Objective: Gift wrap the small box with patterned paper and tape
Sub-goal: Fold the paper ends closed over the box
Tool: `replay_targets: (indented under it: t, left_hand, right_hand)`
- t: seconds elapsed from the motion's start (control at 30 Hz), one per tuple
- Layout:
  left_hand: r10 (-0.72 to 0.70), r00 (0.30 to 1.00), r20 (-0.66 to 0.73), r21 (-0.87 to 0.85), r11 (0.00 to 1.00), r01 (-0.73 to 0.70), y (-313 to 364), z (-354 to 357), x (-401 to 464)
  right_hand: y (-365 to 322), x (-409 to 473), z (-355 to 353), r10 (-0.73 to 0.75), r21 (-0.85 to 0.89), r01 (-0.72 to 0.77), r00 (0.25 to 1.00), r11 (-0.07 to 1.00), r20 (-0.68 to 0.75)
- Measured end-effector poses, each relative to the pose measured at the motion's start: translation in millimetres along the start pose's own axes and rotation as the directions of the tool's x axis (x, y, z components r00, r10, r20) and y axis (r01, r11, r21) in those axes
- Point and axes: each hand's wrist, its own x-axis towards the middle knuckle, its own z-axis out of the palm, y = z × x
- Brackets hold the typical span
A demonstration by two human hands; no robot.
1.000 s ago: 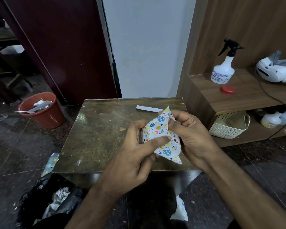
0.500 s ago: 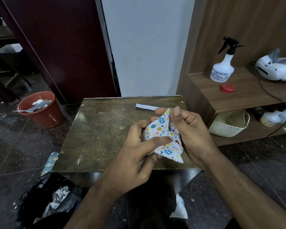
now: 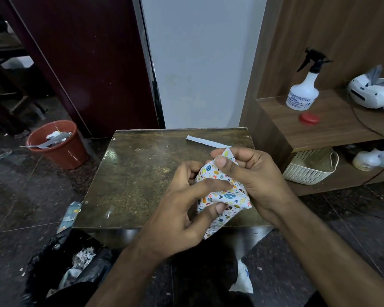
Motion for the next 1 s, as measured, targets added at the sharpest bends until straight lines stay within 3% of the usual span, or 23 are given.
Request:
replay_targets:
  t: [0.2, 0.3, 0.5, 0.67, 0.77, 1.0]
  left_hand:
    - [-0.092, 0.996, 0.0, -0.055, 0.994, 0.092, -1.1, 2.2, 1.4]
    - [-0.138, 0.99, -0.01, -0.111, 0.984, 0.136, -2.7, -1.3, 6.2]
    - [-0.174, 0.984, -0.028, -0.069, 0.983, 0.172, -8.8, -9.9, 13.7]
    - [-0.078, 0.997, 0.011, -0.023, 0.997, 0.079, -10.6, -14.9, 12.8]
    - [-0.023, 1.0, 0.008, 0.084, 0.996, 0.023, -12.3, -15.4, 10.8]
    - [-0.016, 0.999, -0.037, 0.098, 0.995, 0.019, -12.1, -13.1, 10.0]
  right_hand:
    - [4.0, 5.2, 0.1, -0.034, -0.099, 0.031, 0.999, 0.995, -0.033]
    - [5.2, 9.4, 4.0, 0.002, -0.076, -0.006, 0.999, 0.997, -0.047]
    - [10.1, 22.8, 15.8, 0.051, -0.001, -0.051, 0.996, 0.999, -0.077]
    - [5.3, 28.7, 25.4, 0.236, 0.231, -0.236, 0.971, 0.944, 0.026]
    - [5.6, 32.1, 27.0, 0.297, 0.231, -0.31, 0.951, 0.922, 0.09]
    - [8.0, 36.1, 30.4, 0.267, 0.233, -0.263, 0.964, 0.936, 0.018]
